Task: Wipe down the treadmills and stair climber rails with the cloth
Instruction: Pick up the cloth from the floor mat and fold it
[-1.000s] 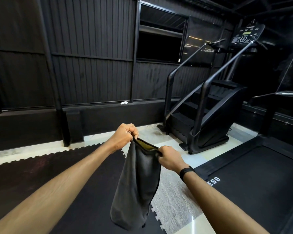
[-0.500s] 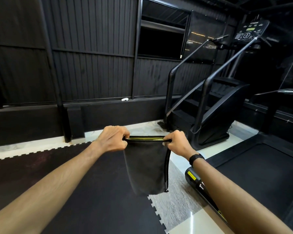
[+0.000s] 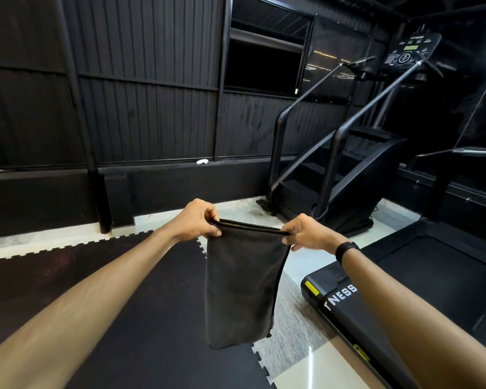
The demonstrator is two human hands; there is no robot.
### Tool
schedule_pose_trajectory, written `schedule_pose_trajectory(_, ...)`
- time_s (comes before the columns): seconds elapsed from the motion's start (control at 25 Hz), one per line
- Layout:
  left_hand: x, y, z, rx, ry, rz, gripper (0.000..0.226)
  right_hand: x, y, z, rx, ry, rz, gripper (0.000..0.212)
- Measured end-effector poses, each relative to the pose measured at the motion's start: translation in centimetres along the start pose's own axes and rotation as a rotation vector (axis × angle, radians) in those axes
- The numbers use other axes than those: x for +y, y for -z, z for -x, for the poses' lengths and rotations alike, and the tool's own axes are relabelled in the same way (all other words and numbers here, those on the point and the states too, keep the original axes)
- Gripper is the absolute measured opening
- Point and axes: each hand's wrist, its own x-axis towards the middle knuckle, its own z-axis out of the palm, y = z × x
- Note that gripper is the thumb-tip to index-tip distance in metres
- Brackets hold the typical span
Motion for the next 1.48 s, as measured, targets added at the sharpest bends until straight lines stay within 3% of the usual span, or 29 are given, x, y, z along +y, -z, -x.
schedule_pose_trajectory(0.08, 0.5, 0.1, 0.0, 0.041, -0.015, 0.106, 0.026, -0.1, 0.4, 0.4, -0.033, -0.005, -0.116, 0.015)
schedule_pose_trajectory(0.2, 1.5, 0.9, -0.6, 0.188, -0.067, 0.048, 0.025, -1.0, 1.2, -0.1, 0.2, 0.051, -0.145, 0.015)
schedule_pose_trajectory(0.24, 1.6, 1.1, -0.7, 0.163, -0.09, -0.074, 0.024, -1.3, 1.1, -0.3, 0.199, 0.058, -0.097, 0.014)
schedule_pose_trajectory(0.32, 1.4, 0.8, -0.3, 0.058, -0.104, -0.26, 0.021, -1.5, 0.5, -0.3, 0.042, 0.023, -0.03, 0.01)
schedule_pose_trajectory(0.44, 1.1, 0.7, 0.5, -0.014, -0.045, -0.206, 0.022, -0.9, -0.6, 0.2, -0.055, -0.041, -0.097, 0.015)
schedule_pose_trajectory(0.6, 3.6, 2.9, 0.9, -0.293, 0.013, -0.129, 0.028, -2.6, 0.9, 0.8, -0.178, -0.061, -0.116, 0.012)
schedule_pose_trajectory(0.64, 4.8, 4.1, 0.5, -0.249, -0.049, -0.063, 0.03, -3.6, 2.2, 0.6, -0.128, -0.015, -0.173, 0.01)
schedule_pose_trajectory(0.72, 7.3, 6.9, -0.8, 0.074, -0.185, 0.239, 0.033, -5.7, 5.4, -0.4, 0.14, 0.128, -0.509, 0.014)
schedule_pose_trajectory(0.8, 8.3, 8.7, -1.8, 0.317, -0.166, 0.565, 0.045, -6.9, 7.4, -1.4, 0.333, 0.213, -0.903, 0.033)
schedule_pose_trajectory(0.88, 7.2, 7.5, -1.5, 0.174, -0.017, 0.5, 0.058, -6.6, 5.4, -1.9, 0.23, 0.1, -0.828, 0.058)
schedule_pose_trajectory(0.96, 3.0, 3.1, 0.4, -0.051, 0.214, 0.419, 0.049, -4.8, -0.2, -1.3, -0.008, -0.049, -0.665, 0.052)
schedule_pose_trajectory(1.04, -0.4, -0.6, 2.1, -0.009, 0.372, 0.468, 0.041, -2.8, -5.1, -0.8, -0.06, -0.116, -0.686, 0.045)
schedule_pose_trajectory(1.12, -2.6, -1.9, 2.4, 0.109, 0.455, 0.531, 0.024, -1.7, -7.1, -1.0, 0.105, -0.254, -0.798, 0.054)
schedule_pose_trajectory(1.2, -2.8, -1.3, 2.2, 0.118, 0.5, 0.552, 0.02, -1.7, -7.2, -1.4, 0.267, -0.336, -0.848, 0.057)
schedule_pose_trajectory(1.36, -1.5, 0.0, 1.6, 0.211, 0.453, 0.598, 0.032, -2.2, -5.9, -1.8, 0.431, -0.223, -0.822, 0.027)
schedule_pose_trajectory(1.48, -0.6, -0.3, 1.4, 0.301, 0.351, 0.583, 0.024, -2.5, -5.0, -0.9, 0.492, -0.141, -0.776, 0.021)
